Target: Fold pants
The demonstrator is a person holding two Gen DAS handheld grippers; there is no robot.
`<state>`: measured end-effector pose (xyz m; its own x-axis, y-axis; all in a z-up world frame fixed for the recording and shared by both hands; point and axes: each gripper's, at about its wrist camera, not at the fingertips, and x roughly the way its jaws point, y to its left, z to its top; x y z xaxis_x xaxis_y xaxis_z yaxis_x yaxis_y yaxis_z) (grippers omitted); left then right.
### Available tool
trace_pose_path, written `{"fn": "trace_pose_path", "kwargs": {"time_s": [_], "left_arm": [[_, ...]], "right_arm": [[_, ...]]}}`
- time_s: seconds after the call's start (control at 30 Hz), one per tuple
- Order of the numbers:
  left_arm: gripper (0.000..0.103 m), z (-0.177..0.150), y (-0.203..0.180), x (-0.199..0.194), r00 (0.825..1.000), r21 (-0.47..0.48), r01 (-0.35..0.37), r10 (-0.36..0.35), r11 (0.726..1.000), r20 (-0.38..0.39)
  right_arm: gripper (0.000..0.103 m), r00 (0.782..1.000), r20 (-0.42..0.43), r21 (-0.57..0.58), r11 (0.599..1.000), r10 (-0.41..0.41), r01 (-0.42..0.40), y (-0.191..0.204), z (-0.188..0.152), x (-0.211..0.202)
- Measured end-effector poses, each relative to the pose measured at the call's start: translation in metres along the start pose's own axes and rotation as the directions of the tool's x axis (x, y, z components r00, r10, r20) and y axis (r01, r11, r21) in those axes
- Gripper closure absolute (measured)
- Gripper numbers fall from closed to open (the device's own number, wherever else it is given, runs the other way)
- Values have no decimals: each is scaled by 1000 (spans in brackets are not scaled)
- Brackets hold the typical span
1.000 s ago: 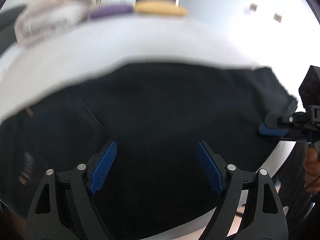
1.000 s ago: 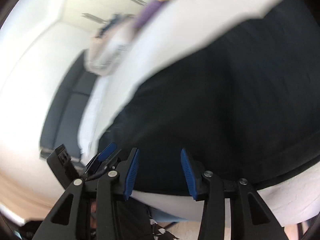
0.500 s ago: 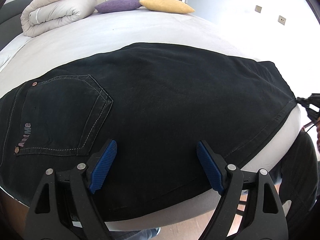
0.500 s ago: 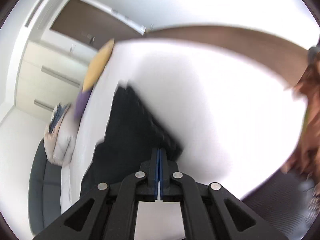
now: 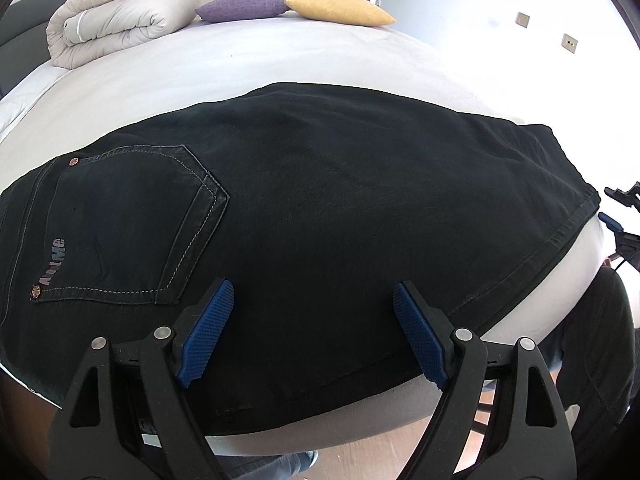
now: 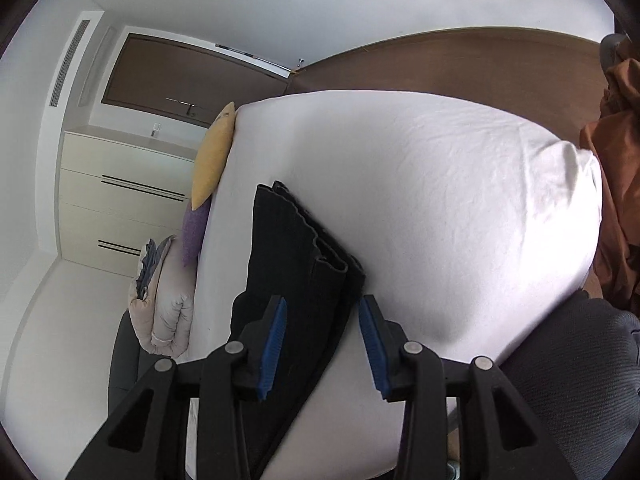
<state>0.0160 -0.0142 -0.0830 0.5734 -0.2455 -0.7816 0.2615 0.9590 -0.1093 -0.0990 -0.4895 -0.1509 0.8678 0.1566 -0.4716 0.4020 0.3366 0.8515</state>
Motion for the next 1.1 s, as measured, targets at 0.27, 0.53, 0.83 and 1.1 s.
{"fn": "trace_pose_path", "kwargs": {"time_s": [0.27,0.53,0.83,1.1], "left_arm": [[21,0,0,1,1000,-2,-1,1,1000,-3],[20,0,1,2,1000,-9,2,-2,1000,-2],[20,1,8,3,1000,-29,21,-21,999,0],[20,2,14,2,999,-59,42,-42,997,3]], "right_arm": [[61,1000,4,65,998,11,-11,-9,14,5],[61,998,-16,103,993,60,-58,-8,17,27],[88,990,21,152,978,142,-144,-8,23,53],[92,996,58,32,997,62,-64,16,19,55]]}}
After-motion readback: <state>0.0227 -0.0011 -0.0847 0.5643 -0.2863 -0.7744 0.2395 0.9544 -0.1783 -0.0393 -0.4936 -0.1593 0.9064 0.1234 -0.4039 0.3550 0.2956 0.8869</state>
